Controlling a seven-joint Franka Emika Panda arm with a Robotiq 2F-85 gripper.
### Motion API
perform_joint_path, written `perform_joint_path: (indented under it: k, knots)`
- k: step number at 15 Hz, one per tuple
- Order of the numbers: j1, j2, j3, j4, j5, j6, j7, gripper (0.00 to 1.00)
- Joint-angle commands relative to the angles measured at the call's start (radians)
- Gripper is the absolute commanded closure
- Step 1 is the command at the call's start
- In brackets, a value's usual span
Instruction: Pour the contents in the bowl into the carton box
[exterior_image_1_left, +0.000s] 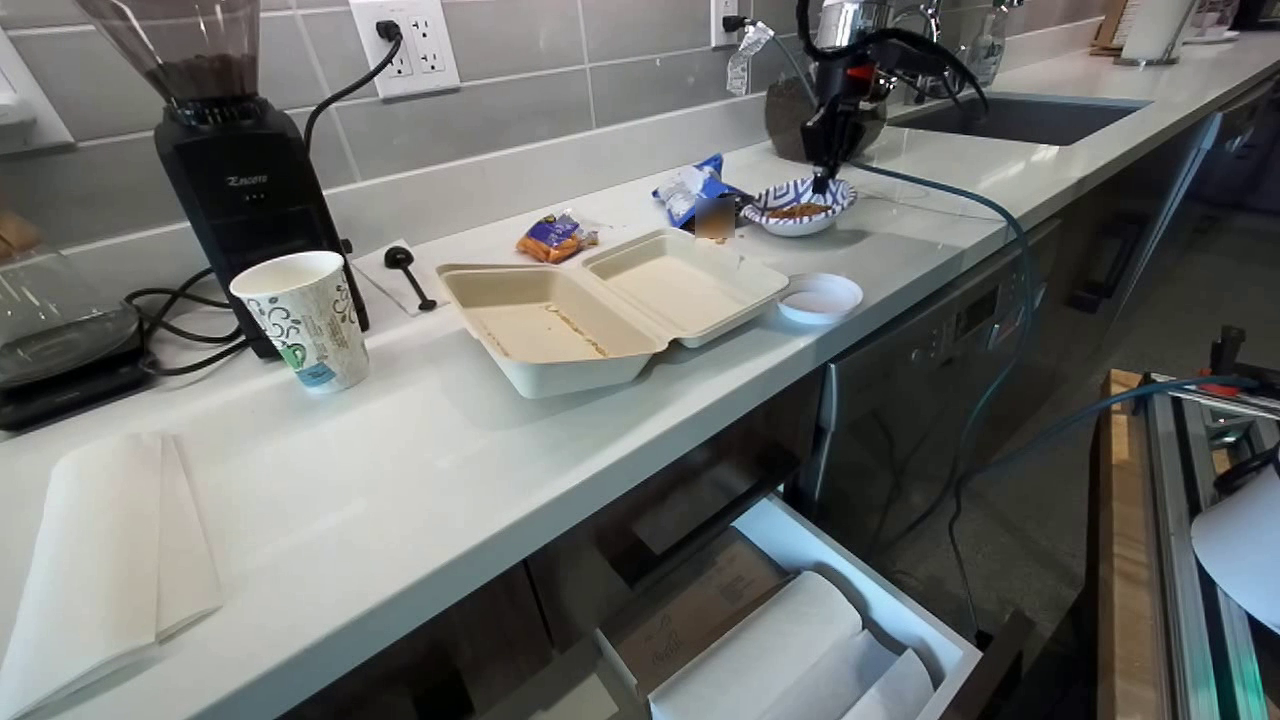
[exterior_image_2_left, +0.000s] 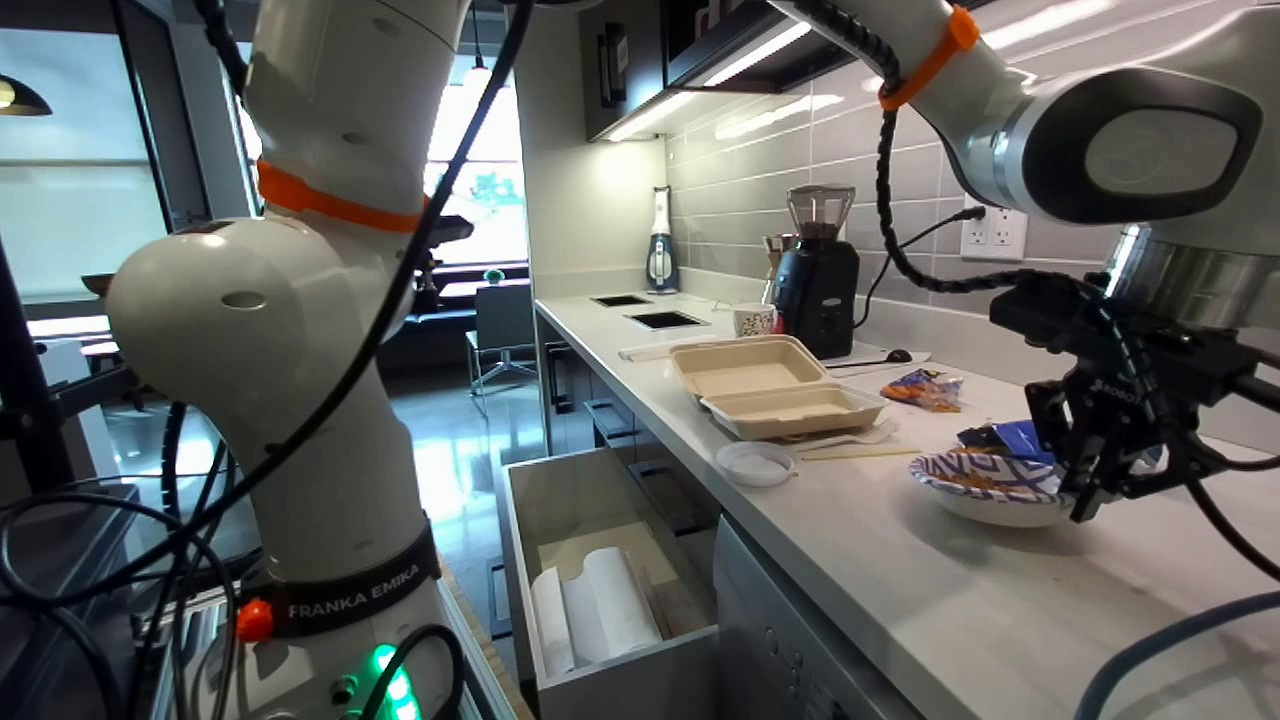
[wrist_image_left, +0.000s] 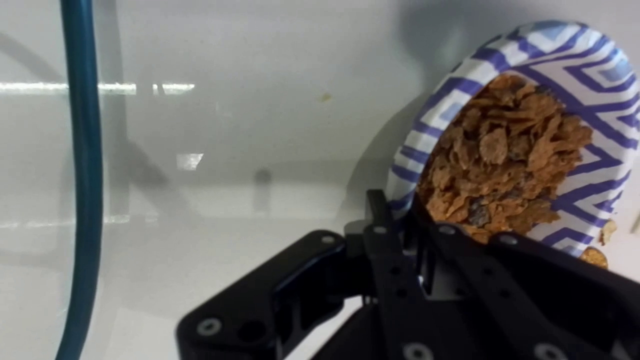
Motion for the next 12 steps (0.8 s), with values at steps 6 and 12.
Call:
perform_joint_path:
  k: [6,12]
  knots:
    - [-0.042,-0.013,0.005,-0.002,0.078,-0.121,-0.104,0.97]
    - [-0.040,-0.071,-0.009,-0.039,0.086,-0.175,-0.151,0.97]
